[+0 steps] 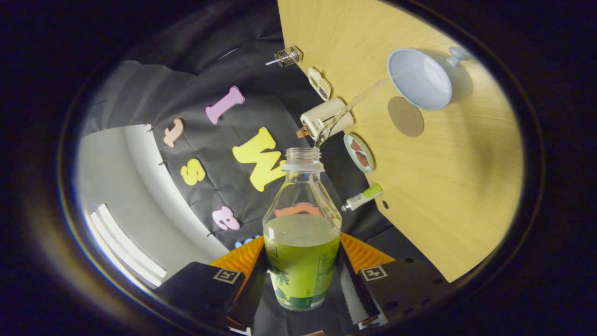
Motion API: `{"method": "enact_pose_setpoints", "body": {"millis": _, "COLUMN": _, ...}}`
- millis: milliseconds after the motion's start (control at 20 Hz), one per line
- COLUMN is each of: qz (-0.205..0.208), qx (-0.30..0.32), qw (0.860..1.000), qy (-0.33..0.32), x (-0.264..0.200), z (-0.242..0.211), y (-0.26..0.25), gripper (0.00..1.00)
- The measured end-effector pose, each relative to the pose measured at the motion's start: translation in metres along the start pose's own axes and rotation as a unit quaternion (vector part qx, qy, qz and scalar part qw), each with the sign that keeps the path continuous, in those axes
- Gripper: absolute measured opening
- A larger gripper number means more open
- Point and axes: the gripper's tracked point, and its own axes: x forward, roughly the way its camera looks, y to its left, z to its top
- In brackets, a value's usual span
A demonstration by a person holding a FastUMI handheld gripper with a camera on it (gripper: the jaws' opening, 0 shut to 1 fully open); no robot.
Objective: Take the bottle from table, then pour the juice into the cup, finally place the bottle on the coaster
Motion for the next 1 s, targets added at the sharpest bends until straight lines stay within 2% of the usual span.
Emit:
{"method": "enact_pose_setpoints", "body": {"millis": 500, "qz": 0.025, "qx": 0.06, "qw": 0.998, "qy": -0.007, "x": -0.004, "z": 0.008, "y": 0.02, "gripper": 0.78}}
{"method": "enact_pose_setpoints", "body": {"millis": 1000, "qz": 0.019, "qx": 0.099, "qw": 0.995, "qy": 0.003, "x": -0.01, "z": 0.017, "y": 0.03, "gripper": 0.78}}
